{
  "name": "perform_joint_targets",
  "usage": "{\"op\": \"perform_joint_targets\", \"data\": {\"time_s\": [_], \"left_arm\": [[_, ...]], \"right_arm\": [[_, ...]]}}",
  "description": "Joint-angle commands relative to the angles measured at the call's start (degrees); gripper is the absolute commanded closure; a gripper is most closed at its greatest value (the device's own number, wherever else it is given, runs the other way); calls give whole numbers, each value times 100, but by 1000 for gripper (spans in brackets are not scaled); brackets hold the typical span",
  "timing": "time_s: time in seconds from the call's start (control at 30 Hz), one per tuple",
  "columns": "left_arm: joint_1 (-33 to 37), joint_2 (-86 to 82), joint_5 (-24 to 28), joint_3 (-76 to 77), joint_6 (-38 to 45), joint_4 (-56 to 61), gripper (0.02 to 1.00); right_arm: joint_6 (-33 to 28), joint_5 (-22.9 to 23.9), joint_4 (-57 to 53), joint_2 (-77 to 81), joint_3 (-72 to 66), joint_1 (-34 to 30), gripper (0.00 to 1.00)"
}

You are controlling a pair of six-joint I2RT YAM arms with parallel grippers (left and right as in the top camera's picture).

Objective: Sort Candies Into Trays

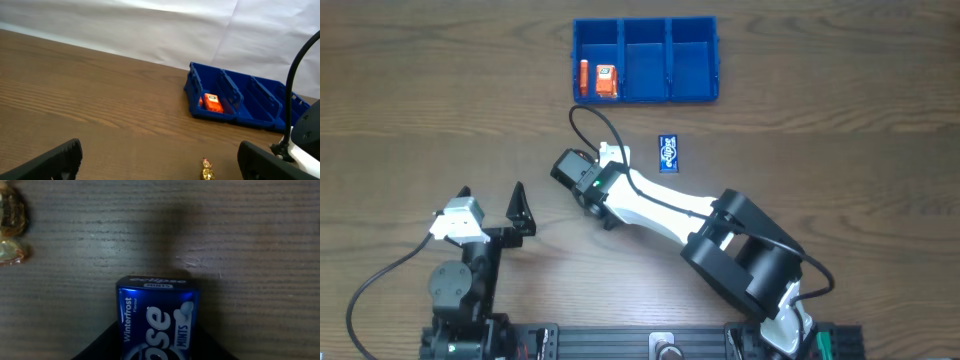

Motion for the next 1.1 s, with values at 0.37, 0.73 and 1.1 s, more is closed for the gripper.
{"op": "perform_joint_targets", "data": {"time_s": [0.37,0.73,1.1], "left_arm": [[22,-37,57,-85,101,-243,20],[22,-37,57,-85,101,-243,20],[22,-37,57,-85,101,-243,23]], "right_arm": [[-2579,804,-1884,-791,3416,-1032,816],[-3589,708,63,903,4197,-2406,809],[-3388,157,146,1545,4197,-2647,700]]}}
